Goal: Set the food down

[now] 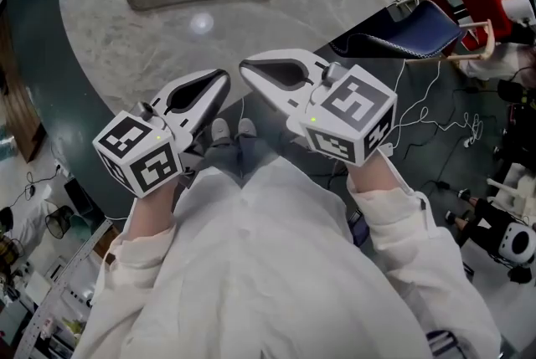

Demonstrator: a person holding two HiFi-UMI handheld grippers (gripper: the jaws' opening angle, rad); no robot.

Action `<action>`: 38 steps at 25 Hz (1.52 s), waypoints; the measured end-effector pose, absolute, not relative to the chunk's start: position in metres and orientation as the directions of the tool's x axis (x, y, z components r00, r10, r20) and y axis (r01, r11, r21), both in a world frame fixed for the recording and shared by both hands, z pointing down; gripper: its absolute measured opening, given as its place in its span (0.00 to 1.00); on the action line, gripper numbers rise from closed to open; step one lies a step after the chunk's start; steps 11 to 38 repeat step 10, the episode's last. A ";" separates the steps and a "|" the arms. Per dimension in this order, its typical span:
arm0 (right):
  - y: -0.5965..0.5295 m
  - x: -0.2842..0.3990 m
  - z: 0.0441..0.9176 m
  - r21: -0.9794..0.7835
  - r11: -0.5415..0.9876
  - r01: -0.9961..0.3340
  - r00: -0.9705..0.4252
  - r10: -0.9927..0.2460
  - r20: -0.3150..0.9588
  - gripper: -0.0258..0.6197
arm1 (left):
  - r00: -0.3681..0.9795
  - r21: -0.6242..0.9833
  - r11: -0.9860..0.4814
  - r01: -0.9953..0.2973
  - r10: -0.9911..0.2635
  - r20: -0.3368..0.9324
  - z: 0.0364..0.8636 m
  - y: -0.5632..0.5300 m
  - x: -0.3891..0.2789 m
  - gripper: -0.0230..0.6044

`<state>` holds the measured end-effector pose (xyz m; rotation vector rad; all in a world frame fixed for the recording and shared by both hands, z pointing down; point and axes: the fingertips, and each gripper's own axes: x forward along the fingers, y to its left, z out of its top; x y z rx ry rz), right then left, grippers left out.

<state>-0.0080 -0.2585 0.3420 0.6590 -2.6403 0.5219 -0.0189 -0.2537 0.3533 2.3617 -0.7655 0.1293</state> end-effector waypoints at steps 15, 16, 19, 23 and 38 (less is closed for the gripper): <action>-0.252 -0.002 0.343 -0.255 0.841 -0.477 -0.831 -0.337 0.442 0.04 | 0.833 0.555 -0.628 -0.545 -0.482 0.272 0.355 -0.252 -0.012 0.08; -0.252 -0.002 0.343 -0.255 0.841 -0.477 -0.831 -0.337 0.442 0.04 | 0.833 0.555 -0.628 -0.545 -0.482 0.272 0.355 -0.252 -0.012 0.08; -0.252 -0.002 0.343 -0.255 0.841 -0.477 -0.831 -0.337 0.442 0.04 | 0.833 0.555 -0.628 -0.545 -0.482 0.272 0.355 -0.252 -0.012 0.08; -0.252 -0.002 0.343 -0.255 0.841 -0.477 -0.831 -0.337 0.442 0.04 | 0.833 0.555 -0.628 -0.545 -0.482 0.272 0.355 -0.252 -0.012 0.08; -0.252 -0.002 0.343 -0.255 0.841 -0.477 -0.831 -0.337 0.442 0.04 | 0.833 0.555 -0.628 -0.545 -0.482 0.272 0.355 -0.252 -0.012 0.08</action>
